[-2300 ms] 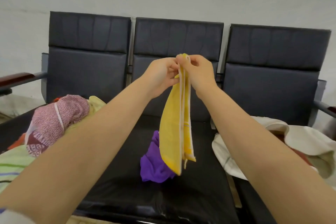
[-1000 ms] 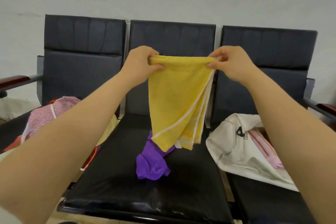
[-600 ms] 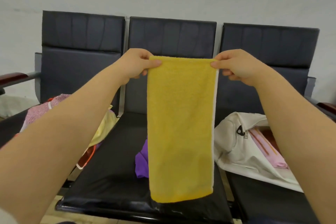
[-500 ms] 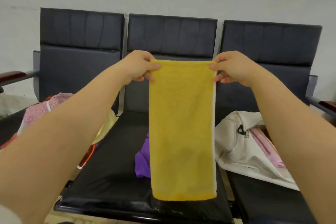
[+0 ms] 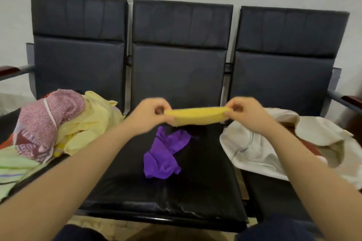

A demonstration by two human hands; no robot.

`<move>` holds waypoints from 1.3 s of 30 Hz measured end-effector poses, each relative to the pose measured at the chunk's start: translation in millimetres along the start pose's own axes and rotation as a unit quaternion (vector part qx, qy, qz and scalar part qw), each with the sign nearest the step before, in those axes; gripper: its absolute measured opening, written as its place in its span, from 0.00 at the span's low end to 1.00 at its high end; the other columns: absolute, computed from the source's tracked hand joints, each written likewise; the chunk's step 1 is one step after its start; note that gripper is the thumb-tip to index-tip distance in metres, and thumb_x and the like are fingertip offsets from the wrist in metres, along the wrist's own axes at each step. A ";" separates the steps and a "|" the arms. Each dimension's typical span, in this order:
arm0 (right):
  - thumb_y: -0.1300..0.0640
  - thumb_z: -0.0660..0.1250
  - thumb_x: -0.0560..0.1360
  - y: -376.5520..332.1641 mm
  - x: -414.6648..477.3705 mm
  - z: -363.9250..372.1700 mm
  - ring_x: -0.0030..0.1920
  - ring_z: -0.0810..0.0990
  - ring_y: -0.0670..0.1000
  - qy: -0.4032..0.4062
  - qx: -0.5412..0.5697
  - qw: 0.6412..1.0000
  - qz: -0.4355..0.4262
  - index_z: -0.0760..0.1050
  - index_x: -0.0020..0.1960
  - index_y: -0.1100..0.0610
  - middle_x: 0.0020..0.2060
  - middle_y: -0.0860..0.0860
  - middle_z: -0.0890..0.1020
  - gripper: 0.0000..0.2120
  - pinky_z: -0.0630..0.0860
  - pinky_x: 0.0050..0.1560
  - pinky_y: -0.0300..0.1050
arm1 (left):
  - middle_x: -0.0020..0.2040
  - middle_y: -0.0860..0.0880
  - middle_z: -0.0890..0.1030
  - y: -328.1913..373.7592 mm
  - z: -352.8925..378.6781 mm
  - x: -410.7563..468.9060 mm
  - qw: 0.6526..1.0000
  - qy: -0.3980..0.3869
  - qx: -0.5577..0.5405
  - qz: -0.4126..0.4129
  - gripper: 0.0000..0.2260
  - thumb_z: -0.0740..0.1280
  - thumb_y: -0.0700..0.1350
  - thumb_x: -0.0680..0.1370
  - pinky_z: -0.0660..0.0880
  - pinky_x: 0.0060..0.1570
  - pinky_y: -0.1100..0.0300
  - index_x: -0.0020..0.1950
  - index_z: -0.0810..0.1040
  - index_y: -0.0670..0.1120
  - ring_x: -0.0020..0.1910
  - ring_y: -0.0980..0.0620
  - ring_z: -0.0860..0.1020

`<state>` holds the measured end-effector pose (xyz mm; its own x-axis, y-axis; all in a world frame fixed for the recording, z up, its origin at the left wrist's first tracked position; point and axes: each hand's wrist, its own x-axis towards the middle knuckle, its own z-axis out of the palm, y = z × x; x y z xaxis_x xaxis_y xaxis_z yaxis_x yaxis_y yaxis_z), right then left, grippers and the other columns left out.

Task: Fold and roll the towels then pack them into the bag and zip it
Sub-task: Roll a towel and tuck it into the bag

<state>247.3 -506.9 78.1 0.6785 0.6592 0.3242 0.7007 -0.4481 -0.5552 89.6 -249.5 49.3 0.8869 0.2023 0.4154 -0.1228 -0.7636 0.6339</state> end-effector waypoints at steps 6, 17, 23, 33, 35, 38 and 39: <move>0.57 0.70 0.70 39.4 -80.3 75.0 0.49 0.75 0.44 -0.328 -0.148 0.932 -0.038 0.69 0.39 0.42 0.55 0.46 0.78 0.12 0.69 0.46 0.36 | 0.54 0.55 0.79 -51.9 82.8 -110.9 0.971 -0.226 0.065 -0.025 0.07 0.68 0.50 0.73 0.72 0.55 0.62 0.41 0.70 0.58 0.55 0.62 0.75; 0.58 0.64 0.77 65.1 -126.2 94.4 0.40 0.77 0.45 -0.322 -0.088 0.943 0.004 0.71 0.50 0.45 0.45 0.48 0.81 0.08 0.74 0.43 0.40 | 0.68 0.59 0.69 -63.0 113.3 -149.0 0.971 -0.212 0.105 0.028 0.26 0.62 0.57 0.72 0.54 0.71 0.67 0.69 0.69 0.52 0.67 0.64 0.65; 0.60 0.63 0.73 56.7 -122.4 108.9 0.47 0.78 0.48 -0.370 -0.110 0.922 -0.017 0.79 0.50 0.50 0.47 0.47 0.79 0.10 0.78 0.50 0.48 | 0.53 0.58 0.76 -45.1 113.5 -89.0 0.979 -0.186 0.007 -0.080 0.15 0.62 0.44 0.70 0.71 0.59 0.59 0.56 0.74 0.52 0.56 0.59 0.74; 0.62 0.71 0.69 59.3 -93.5 127.9 0.39 0.72 0.47 -0.491 -0.050 0.869 0.026 0.71 0.38 0.48 0.37 0.44 0.72 0.11 0.69 0.37 0.42 | 0.58 0.46 0.75 -41.3 243.8 70.9 0.939 -0.101 0.166 -0.284 0.19 0.60 0.55 0.80 0.72 0.44 0.56 0.65 0.67 0.45 0.55 0.45 0.76; 0.61 0.71 0.68 62.3 -91.5 130.4 0.39 0.72 0.48 -0.499 -0.040 0.865 0.030 0.70 0.36 0.48 0.36 0.44 0.72 0.12 0.69 0.36 0.43 | 0.59 0.46 0.76 -51.5 258.8 74.7 0.921 -0.106 0.187 -0.325 0.19 0.60 0.57 0.80 0.70 0.44 0.56 0.64 0.69 0.45 0.56 0.46 0.76; 0.61 0.71 0.69 64.3 -88.2 130.7 0.42 0.73 0.50 -0.509 -0.035 0.860 0.030 0.73 0.42 0.51 0.36 0.44 0.72 0.09 0.69 0.37 0.43 | 0.59 0.46 0.77 -61.1 267.8 76.8 0.911 -0.110 0.224 -0.328 0.14 0.56 0.52 0.82 0.73 0.49 0.55 0.62 0.72 0.45 0.56 0.46 0.77; 0.60 0.71 0.69 64.8 -87.1 130.5 0.42 0.73 0.50 -0.513 -0.030 0.858 0.029 0.73 0.44 0.51 0.37 0.44 0.73 0.09 0.70 0.38 0.44 | 0.58 0.46 0.77 -61.8 268.3 76.6 0.915 -0.092 0.238 -0.313 0.13 0.55 0.49 0.83 0.73 0.50 0.55 0.61 0.73 0.45 0.56 0.46 0.77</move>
<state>204.8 -514.6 -86.0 0.1843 0.8048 -0.5642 0.7033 -0.5090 -0.4963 284.6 -351.3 -133.1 0.7816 0.6191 -0.0760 0.6047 -0.7223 0.3356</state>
